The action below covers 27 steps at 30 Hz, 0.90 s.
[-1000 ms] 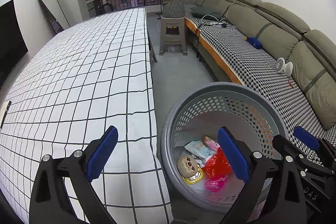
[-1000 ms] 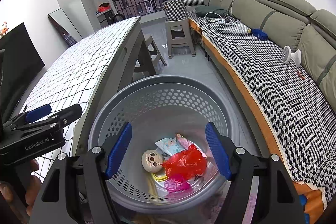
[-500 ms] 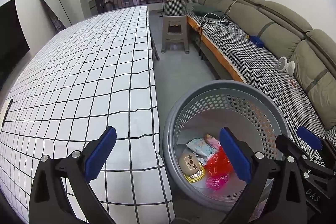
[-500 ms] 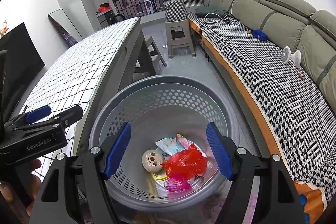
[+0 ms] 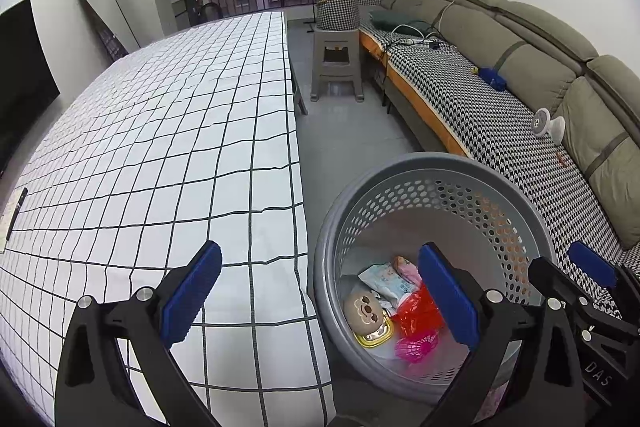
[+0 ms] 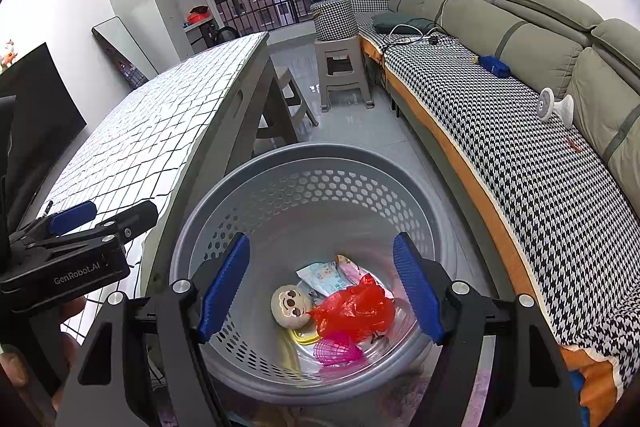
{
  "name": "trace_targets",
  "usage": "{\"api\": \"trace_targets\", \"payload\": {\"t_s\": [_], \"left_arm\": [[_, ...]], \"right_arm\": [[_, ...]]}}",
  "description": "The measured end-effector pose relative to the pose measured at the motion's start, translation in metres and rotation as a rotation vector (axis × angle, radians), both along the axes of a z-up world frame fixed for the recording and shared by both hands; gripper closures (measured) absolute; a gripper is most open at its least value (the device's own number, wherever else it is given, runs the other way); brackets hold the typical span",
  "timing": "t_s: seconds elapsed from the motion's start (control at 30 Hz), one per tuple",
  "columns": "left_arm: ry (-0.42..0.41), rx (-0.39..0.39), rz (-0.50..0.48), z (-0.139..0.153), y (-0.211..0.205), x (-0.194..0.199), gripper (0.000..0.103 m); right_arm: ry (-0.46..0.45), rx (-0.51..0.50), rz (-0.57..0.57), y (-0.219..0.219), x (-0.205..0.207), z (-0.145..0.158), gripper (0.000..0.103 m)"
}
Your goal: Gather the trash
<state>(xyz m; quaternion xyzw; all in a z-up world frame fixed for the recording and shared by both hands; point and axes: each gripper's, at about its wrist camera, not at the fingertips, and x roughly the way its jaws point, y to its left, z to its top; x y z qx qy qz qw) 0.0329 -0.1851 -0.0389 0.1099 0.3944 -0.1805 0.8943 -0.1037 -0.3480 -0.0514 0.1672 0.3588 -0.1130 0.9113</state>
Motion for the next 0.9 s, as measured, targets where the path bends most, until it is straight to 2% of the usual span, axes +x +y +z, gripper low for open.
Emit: {"api": "trace_targets", "payload": {"t_s": [0.9], "left_arm": [[-0.001,-0.010,0.002,0.0026,0.0031,-0.0005,0.006]], "right_arm": [[-0.001,0.000,0.001,0.0012,-0.0007,-0.0004,0.032]]}}
